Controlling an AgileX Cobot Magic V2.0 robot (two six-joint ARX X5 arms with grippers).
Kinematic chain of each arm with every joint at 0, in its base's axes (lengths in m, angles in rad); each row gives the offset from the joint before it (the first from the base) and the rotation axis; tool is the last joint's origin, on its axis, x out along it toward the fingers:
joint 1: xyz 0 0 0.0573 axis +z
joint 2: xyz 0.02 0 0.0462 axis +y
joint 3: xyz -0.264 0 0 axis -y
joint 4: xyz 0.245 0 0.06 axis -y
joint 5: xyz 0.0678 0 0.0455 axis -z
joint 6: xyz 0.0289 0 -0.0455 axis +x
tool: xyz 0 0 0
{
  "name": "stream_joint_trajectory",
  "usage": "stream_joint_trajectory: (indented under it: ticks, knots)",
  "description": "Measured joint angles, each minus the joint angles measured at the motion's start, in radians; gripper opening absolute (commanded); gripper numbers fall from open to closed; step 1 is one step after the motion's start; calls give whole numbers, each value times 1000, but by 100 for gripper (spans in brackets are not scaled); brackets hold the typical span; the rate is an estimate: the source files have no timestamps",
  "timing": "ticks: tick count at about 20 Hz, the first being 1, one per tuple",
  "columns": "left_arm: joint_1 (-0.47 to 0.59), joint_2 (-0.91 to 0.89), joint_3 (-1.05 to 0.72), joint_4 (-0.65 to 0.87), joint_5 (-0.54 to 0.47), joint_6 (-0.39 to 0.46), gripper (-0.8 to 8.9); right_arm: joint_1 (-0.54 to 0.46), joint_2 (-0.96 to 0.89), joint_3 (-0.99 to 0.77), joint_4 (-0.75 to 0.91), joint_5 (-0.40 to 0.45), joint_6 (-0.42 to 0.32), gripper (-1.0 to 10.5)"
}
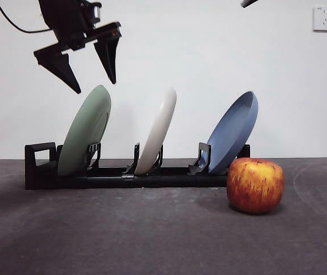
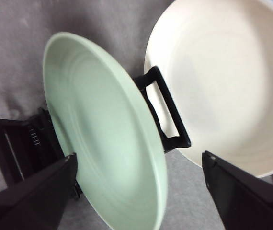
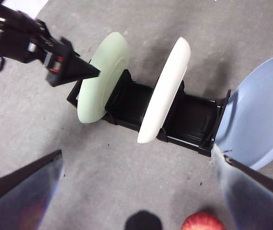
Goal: Take the green plate from the plate rack,put the plate on the table,take the apple from the table,put the apple in the plate
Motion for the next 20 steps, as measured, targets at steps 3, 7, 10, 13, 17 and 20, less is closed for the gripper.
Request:
stream_joint_trajectory:
  ticks: [3,7,10,13,17,20]
  knots:
    - [0,10,0,5,0,0,434,0,0,0,-16,7,0,599]
    - [0,10,0,5,0,0,143,0,0,0,-21,21,0,599]
    - [0,10,0,5,1,7,-15,0,0,0,-21,21,0,599]
    - [-1,10,0,6,18,16,-9,0,0,0,-21,21,0,598]
    - [-9,10,0,8,33,18,-9,0,0,0,-21,21,0,598]
    - [-9,10,0,8,36,19,-9,0,0,0,-21,21,0,598]
